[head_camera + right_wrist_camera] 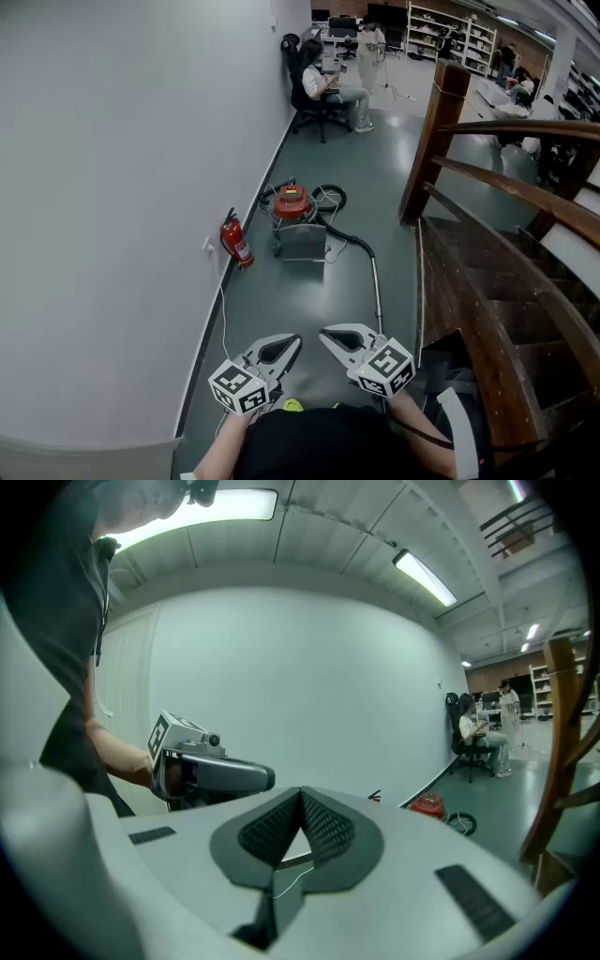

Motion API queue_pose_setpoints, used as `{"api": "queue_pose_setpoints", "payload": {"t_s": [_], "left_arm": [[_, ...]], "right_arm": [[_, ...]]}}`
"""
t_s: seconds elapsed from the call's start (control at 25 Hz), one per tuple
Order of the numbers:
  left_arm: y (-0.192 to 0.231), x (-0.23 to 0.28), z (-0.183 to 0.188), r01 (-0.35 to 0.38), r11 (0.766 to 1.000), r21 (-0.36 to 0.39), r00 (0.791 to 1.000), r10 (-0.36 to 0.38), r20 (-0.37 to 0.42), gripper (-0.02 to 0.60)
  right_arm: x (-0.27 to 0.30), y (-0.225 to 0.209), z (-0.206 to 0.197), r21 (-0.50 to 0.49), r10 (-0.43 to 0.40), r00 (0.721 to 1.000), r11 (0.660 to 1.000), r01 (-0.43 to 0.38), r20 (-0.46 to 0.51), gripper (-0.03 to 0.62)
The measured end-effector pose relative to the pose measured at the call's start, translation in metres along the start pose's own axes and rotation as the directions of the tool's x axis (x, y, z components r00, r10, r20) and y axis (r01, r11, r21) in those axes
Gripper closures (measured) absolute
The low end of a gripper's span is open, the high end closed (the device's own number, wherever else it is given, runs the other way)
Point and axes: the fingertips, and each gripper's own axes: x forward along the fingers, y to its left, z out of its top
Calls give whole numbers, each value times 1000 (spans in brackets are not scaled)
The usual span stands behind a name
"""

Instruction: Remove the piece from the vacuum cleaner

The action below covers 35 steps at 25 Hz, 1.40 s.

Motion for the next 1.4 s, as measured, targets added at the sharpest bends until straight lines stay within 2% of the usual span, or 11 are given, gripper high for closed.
{"api": "queue_pose_setpoints", "payload": {"t_s": [0.6, 1.12, 1.4], "left_arm": [[-17, 23, -11, -31, 999, -14, 1000, 31, 0, 574], [-37, 54, -23, -70, 997, -32, 998, 70, 7, 574], [-33, 63, -21, -100, 994, -35, 995, 100, 5, 574]], "right_arm": [[-22, -13, -11, 43, 13, 1000, 999, -13, 7, 579], [-46, -31, -34, 43, 62, 997, 997, -60, -49, 577], [-50, -49, -41, 67, 64, 996, 996, -60, -68, 577]]}}
